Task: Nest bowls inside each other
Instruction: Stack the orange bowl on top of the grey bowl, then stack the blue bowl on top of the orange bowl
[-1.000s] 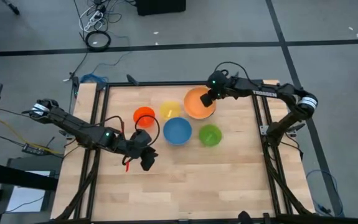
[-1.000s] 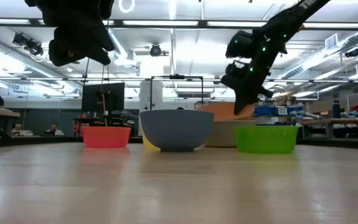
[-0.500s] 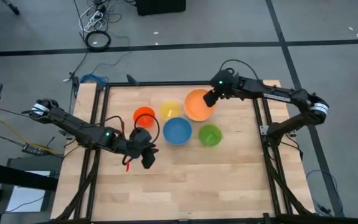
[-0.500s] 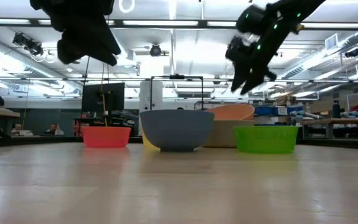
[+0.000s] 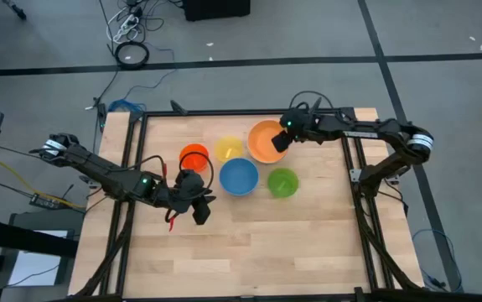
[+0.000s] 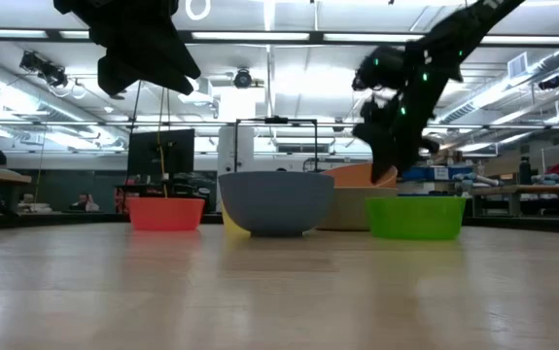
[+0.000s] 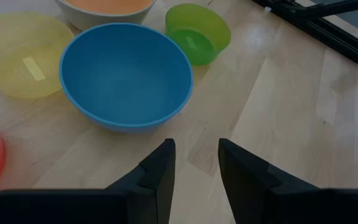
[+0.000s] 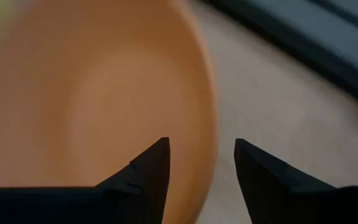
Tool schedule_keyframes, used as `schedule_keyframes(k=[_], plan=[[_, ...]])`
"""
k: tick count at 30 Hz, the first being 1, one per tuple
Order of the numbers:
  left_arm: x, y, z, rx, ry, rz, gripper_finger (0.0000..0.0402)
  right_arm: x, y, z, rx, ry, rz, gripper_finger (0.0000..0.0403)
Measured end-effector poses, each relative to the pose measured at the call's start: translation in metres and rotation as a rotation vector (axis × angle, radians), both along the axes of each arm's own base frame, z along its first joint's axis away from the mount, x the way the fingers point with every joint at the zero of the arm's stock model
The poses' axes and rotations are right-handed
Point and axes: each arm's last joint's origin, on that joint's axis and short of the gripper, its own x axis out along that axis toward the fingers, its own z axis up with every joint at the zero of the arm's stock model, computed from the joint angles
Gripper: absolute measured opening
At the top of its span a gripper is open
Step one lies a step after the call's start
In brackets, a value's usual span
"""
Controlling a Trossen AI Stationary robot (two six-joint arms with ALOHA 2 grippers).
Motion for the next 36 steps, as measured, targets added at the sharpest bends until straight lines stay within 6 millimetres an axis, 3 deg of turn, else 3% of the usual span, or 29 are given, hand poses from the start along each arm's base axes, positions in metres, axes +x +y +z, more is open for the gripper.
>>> schedule_keyframes(k=[2, 4, 11, 16, 21, 25, 31, 36], plan=[[0.0, 0.0, 0.0, -0.001, 0.001, -0.001, 0.0131, 0.0, 0.001, -0.005, 0.013, 0.015, 0.007, 0.0157], [0.0, 0.0, 0.0, 0.0, 0.001, -0.003, 0.0131, 0.001, 0.002, 0.001, 0.0, -0.009, 0.011, 0.0149], [0.0, 0.0, 0.0, 0.015, 0.005, -0.014, 0.0131, -0.006, 0.011, 0.059, -0.132, -0.178, 0.03, 0.0131], [0.0, 0.0, 0.0, 0.016, 0.004, -0.013, 0.0131, -0.015, 0.02, 0.083, -0.174, -0.264, 0.063, 0.0126], [0.0, 0.0, 0.0, 0.065, 0.02, -0.047, 0.0131, -0.024, 0.046, 0.103, -0.214, -0.304, 0.191, 0.0126], [0.005, -0.002, -0.009, 0.248, 0.108, -0.186, 0.0131, -0.041, 0.076, 0.116, -0.214, -0.294, 0.304, 0.0126], [0.022, -0.004, -0.04, 0.622, 0.327, -0.429, 0.0131, -0.075, 0.122, 0.124, -0.187, -0.25, 0.411, 0.0125], [0.035, -0.006, -0.061, 0.687, 0.43, -0.502, 0.0131, -0.101, 0.144, 0.127, -0.091, -0.288, 0.418, 0.0126]])
